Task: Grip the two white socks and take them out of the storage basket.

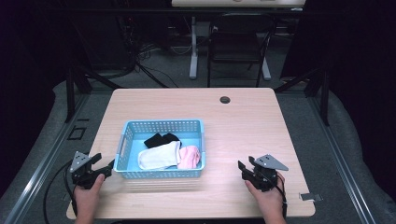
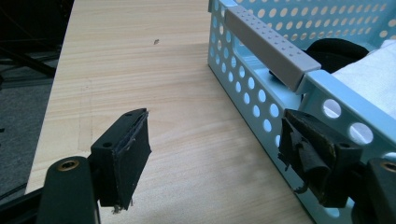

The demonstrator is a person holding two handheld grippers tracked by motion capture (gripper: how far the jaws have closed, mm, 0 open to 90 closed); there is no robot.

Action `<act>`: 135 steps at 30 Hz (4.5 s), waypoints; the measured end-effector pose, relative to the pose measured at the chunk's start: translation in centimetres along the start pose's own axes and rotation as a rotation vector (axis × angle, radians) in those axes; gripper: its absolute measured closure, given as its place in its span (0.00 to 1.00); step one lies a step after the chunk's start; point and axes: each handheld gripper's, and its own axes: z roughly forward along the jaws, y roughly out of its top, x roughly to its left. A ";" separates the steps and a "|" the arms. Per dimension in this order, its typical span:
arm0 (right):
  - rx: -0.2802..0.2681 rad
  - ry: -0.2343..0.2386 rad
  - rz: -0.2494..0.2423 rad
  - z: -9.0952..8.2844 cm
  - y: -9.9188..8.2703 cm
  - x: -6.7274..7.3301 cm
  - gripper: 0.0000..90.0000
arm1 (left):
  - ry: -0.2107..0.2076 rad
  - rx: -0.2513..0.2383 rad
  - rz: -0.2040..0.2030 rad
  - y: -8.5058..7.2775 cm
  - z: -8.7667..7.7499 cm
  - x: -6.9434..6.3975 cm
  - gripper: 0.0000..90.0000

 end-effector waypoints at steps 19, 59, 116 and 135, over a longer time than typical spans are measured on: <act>0.023 0.008 0.085 -0.2 -0.1 -0.6 0.59 | -0.004 -0.008 -0.002 0.0 -0.2 -0.1 0.27; 0.070 0.048 0.078 -1.5 5.1 2.1 0.61 | -0.012 -0.015 -0.003 0.1 -0.2 -0.3 0.27; 0.516 0.350 0.016 13.3 13.9 15.4 0.69 | -0.019 -0.026 -0.015 0.2 -0.3 -0.1 0.27; 0.699 0.336 0.119 17.7 11.9 15.8 0.70 | -0.022 -0.030 -0.014 0.2 -0.3 0.0 0.27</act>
